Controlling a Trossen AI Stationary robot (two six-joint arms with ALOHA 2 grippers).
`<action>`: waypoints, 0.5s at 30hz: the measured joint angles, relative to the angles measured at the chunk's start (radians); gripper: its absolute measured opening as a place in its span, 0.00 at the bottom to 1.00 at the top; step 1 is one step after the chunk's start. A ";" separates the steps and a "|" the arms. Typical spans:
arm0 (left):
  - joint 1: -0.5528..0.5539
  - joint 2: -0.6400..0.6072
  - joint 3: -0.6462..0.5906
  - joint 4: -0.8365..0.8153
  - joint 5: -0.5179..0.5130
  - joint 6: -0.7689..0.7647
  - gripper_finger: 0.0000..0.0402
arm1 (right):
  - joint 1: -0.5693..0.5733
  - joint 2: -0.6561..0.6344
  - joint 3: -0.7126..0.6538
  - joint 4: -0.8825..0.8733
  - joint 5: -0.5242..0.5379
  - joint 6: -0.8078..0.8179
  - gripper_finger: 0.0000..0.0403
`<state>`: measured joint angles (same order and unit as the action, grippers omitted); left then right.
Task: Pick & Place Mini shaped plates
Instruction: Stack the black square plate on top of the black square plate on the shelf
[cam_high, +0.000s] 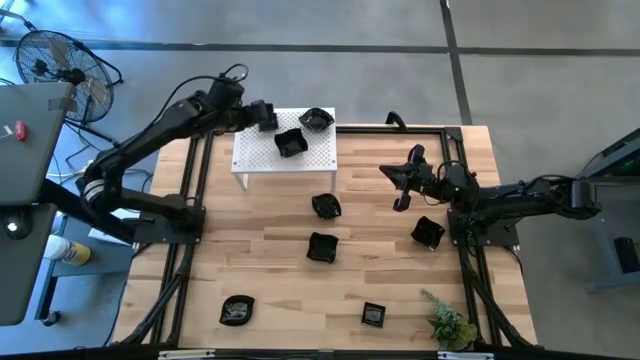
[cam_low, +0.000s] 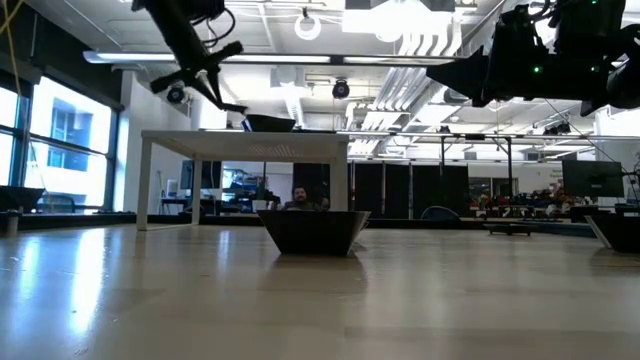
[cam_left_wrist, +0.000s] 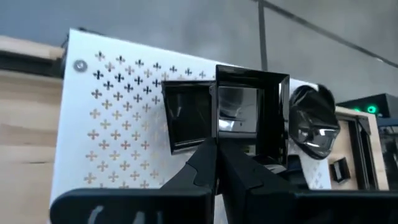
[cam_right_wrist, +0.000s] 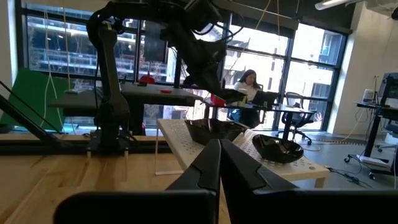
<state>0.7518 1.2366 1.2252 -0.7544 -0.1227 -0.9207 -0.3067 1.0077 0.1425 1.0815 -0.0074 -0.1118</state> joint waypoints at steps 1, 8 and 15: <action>0.005 0.003 -0.007 0.003 0.015 -0.003 0.01 | 0.000 0.000 0.000 0.000 0.000 0.000 0.00; 0.022 0.006 -0.054 0.060 0.028 -0.050 0.01 | 0.000 0.000 0.000 0.008 0.000 0.000 0.01; 0.021 0.025 -0.092 0.084 0.031 -0.080 0.01 | 0.000 0.000 0.000 0.018 0.000 0.000 0.01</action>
<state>0.7731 1.2619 1.1330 -0.6706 -0.0913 -1.0010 -0.3068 1.0077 0.1425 1.1000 -0.0074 -0.1120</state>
